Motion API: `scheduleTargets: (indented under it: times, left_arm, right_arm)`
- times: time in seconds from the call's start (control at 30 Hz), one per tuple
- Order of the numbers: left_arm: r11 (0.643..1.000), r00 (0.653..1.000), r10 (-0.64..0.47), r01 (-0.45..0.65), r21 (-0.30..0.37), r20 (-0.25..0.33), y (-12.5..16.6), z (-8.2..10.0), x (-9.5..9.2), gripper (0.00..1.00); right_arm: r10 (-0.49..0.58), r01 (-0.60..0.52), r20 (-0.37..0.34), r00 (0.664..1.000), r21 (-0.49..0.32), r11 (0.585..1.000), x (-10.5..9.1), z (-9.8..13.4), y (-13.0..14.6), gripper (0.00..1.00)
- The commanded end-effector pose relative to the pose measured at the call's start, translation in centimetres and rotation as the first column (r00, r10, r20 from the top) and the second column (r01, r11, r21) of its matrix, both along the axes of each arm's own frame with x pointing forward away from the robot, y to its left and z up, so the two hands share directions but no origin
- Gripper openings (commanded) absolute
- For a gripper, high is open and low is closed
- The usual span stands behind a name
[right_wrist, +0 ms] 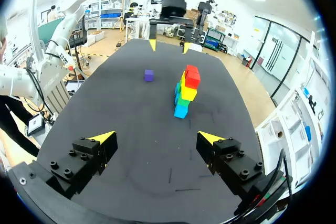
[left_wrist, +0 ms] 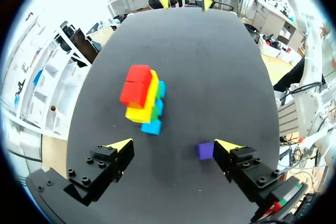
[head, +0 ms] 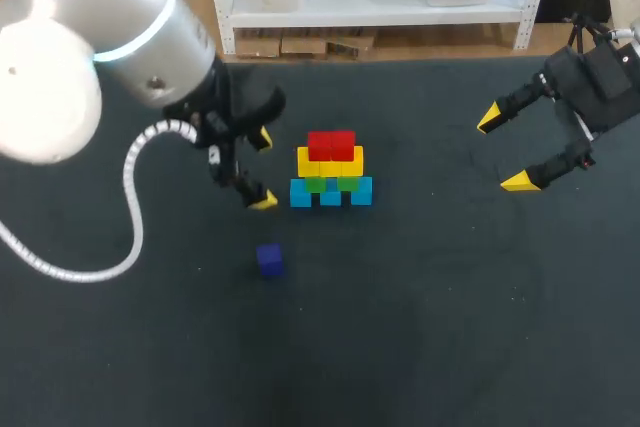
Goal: Place the blue cubes, place green cubes on the blue cubes, place the yellow cubes on the green cubes, then place the red cubes on the yellow cubes, and place purple cube on the red cubes.
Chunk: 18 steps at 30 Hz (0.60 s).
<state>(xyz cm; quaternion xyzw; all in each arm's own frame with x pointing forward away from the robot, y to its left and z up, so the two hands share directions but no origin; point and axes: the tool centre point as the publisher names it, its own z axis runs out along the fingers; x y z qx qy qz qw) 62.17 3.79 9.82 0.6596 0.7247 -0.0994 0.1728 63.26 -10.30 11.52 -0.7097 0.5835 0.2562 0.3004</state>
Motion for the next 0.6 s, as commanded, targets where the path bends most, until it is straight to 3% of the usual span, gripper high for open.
scheduleTargets:
  times: [0.03, 0.27, 0.6]
  left_arm:
    - [1.000, 0.999, 0.019, -0.018, -0.020, 0.037, 0.6, -1.5, -2.1, 1.00]
    - [1.000, 1.000, -0.011, 0.011, -0.014, 0.014, 0.3, -4.2, -4.2, 1.00]
    - [1.000, 1.000, -0.010, 0.010, 0.026, -0.013, 0.5, -6.7, -5.5, 1.00]
  right_arm:
    - [0.001, -0.001, 0.000, 1.000, 0.002, 1.000, 0.0, 0.0, 0.0, 1.00]
    - [0.001, -0.001, 0.000, 1.000, 0.002, 1.000, 0.0, 0.0, 0.0, 1.00]
    - [0.001, -0.001, 0.000, 1.000, 0.002, 1.000, 0.0, 0.0, 0.0, 1.00]
